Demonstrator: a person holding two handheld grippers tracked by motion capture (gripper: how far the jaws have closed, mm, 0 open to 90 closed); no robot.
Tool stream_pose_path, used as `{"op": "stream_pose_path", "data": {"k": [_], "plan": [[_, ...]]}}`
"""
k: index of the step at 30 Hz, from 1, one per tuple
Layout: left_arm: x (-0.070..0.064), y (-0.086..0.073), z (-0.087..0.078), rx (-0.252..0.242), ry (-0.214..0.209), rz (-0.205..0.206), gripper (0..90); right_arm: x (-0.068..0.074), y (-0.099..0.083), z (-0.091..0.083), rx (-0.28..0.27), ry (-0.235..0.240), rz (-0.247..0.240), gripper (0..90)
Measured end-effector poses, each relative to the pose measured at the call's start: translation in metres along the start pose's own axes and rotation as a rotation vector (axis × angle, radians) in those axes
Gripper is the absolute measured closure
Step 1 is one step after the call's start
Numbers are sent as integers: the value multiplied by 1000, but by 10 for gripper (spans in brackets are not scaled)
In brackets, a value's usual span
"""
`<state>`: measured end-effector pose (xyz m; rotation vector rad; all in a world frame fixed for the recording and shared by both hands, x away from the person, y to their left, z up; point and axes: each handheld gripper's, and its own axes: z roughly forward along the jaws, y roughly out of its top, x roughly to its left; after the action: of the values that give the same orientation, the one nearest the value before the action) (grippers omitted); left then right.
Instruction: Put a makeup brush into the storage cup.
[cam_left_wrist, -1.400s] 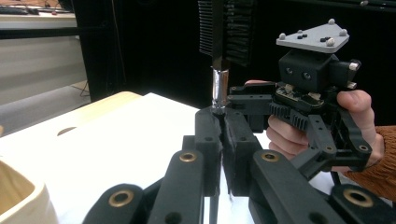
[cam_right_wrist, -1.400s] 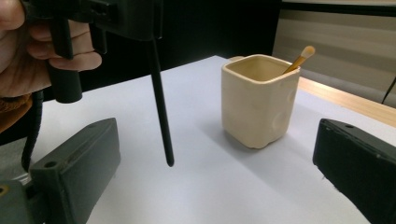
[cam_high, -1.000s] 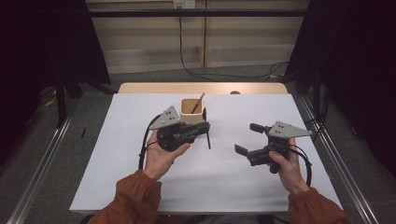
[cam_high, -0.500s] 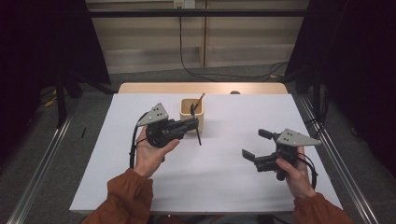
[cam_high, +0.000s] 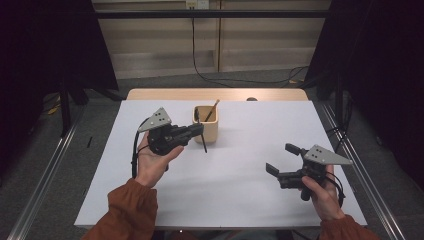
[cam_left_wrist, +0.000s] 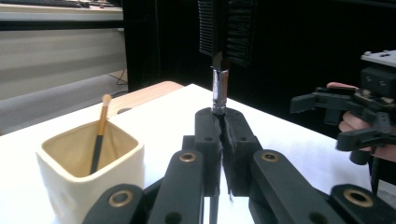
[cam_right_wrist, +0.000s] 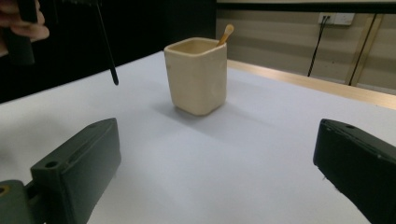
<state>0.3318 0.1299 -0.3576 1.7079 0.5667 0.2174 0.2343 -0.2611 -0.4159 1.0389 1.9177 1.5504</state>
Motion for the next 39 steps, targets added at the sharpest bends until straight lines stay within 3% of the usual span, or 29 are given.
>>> {"op": "stream_pose_path", "data": {"k": [5,12,19,25,34,39], "plan": [[3,2,-3,3,9,3,861,2,-5,-7,-2,-36,-16,0],[13,10,-9,-4,40,-12,861,-2,-16,-15,4,-73,1,0],[23,16,-9,-23,58,-33,861,-1,-21,-11,1,-82,-4,0],[22,27,-9,-19,48,6,861,2,-23,-9,7,-81,-19,0],[28,38,-1,-27,60,-5,861,3,-24,-10,5,-92,-27,0],[32,43,3,-29,87,3,860,3,-24,-11,0,-93,-22,0]]}}
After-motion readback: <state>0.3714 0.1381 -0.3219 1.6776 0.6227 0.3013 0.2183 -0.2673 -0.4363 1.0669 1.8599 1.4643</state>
